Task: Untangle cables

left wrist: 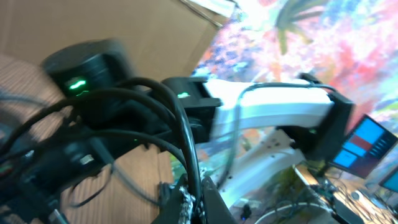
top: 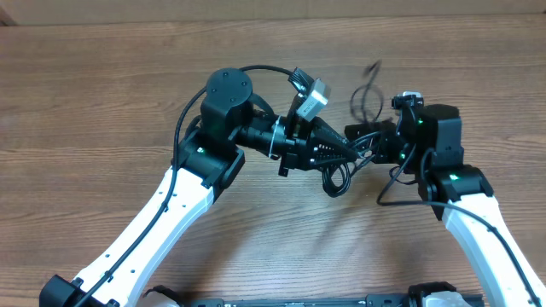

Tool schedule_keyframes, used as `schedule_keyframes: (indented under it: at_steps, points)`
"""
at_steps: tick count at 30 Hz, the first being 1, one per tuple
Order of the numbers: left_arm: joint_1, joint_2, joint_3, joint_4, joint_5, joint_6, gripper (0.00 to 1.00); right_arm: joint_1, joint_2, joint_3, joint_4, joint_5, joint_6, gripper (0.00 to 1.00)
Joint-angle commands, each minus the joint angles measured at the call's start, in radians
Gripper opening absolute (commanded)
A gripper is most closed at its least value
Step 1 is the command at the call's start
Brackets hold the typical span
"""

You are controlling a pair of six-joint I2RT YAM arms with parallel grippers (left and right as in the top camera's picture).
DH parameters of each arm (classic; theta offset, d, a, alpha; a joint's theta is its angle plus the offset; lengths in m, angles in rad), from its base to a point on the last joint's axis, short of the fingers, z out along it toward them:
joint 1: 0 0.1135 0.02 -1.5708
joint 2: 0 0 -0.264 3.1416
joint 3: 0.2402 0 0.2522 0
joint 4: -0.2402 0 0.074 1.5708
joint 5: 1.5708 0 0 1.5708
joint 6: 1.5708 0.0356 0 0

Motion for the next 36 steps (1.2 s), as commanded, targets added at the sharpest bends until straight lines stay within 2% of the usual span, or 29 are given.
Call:
schedule_keyframes:
  at_steps: [1, 7, 15, 22, 28, 33, 36]
  points:
    - [-0.005, -0.021, 0.015, 0.090, 0.118, -0.111, 0.04, -0.014, 0.035, 0.021, 0.011, 0.127, 0.037, 1.00]
    - [0.014, -0.021, 0.015, 0.316, 0.175, -0.281, 0.04, -0.100, 0.060, 0.021, -0.015, 0.151, 0.109, 1.00]
    - [0.093, -0.021, 0.015, 0.332, 0.174, -0.369, 0.04, -0.312, 0.060, 0.021, -0.138, 0.150, 0.127, 1.00]
    - [0.131, -0.021, 0.015, 0.331, 0.153, -0.381, 0.04, -0.424, 0.060, 0.021, -0.219, -0.006, -0.071, 1.00]
    - [0.146, -0.021, 0.015, 0.327, 0.104, -0.386, 0.04, -0.427, 0.060, 0.021, -0.254, -0.148, -0.144, 1.00]
    - [0.165, -0.021, 0.015, 0.324, 0.048, -0.415, 0.04, -0.427, 0.060, 0.021, -0.316, -0.173, -0.156, 1.00]
    - [0.181, -0.021, 0.015, 0.306, -0.014, -0.435, 0.04, -0.427, 0.060, 0.021, -0.356, -0.265, -0.241, 1.00]
